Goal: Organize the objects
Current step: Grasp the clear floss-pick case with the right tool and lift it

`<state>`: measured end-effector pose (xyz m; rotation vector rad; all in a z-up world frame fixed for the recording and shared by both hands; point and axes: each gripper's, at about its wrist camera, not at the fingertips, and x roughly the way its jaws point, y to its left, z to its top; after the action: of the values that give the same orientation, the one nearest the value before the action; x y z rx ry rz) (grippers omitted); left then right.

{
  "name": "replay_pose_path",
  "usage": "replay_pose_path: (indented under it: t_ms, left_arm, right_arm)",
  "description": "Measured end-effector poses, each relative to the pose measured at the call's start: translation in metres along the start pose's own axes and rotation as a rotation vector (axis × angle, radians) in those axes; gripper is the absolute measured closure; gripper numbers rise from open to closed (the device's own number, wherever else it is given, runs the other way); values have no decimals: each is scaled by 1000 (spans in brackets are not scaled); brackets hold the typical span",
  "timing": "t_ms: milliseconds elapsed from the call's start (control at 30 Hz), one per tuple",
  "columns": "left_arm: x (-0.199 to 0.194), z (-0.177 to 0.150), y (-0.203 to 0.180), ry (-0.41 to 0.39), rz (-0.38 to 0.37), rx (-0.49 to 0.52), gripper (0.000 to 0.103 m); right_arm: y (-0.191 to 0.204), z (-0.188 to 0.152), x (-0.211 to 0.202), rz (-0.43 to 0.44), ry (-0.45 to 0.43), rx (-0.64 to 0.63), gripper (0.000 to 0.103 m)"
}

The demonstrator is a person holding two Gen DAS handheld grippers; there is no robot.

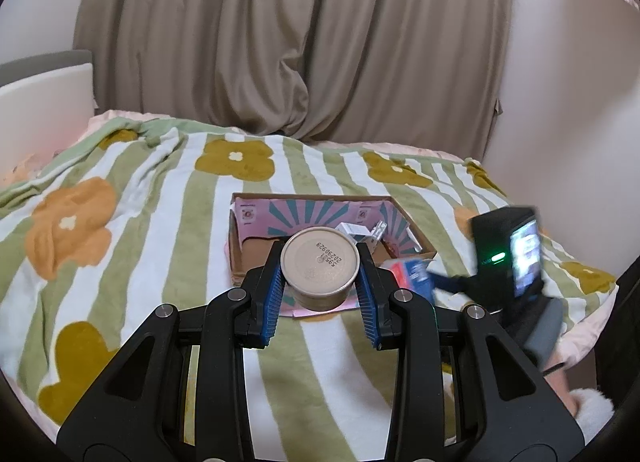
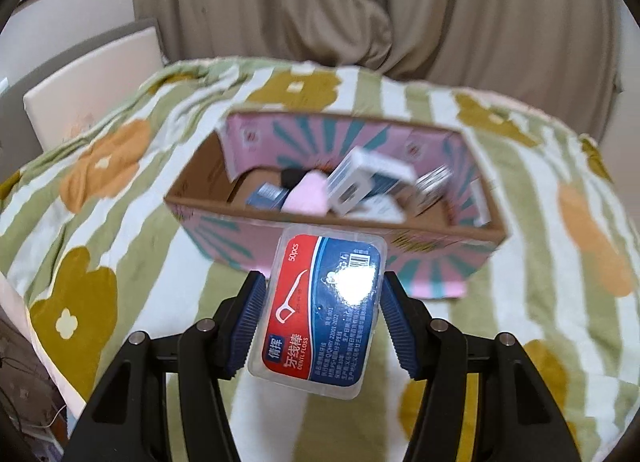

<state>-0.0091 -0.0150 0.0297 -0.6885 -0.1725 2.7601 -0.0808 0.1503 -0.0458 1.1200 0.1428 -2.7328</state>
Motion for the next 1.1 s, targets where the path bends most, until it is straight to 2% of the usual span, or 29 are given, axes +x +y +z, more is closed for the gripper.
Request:
replay_pose_path:
  t_ms: [200, 467, 700, 900, 1100]
  left_arm:
    - [3, 1, -11, -1, -13, 10, 73]
    - [1, 3, -19, -13, -17, 19, 73]
    - [-3, 3, -20, -20, -10, 23, 73]
    - [0, 0, -19, -10, -4, 14, 73]
    - [2, 1, -18, -11, 2, 18, 73]
  right_arm:
    - [-17, 13, -42, -50, -88, 15, 49]
    - [-39, 21, -89, -56, -186, 65, 52]
    - [-53, 13, -131, -62, -277, 102, 52]
    - [-58, 6, -149, -93, -292, 97, 52]
    - [-61, 5, -148, -90, -284, 98, 52]
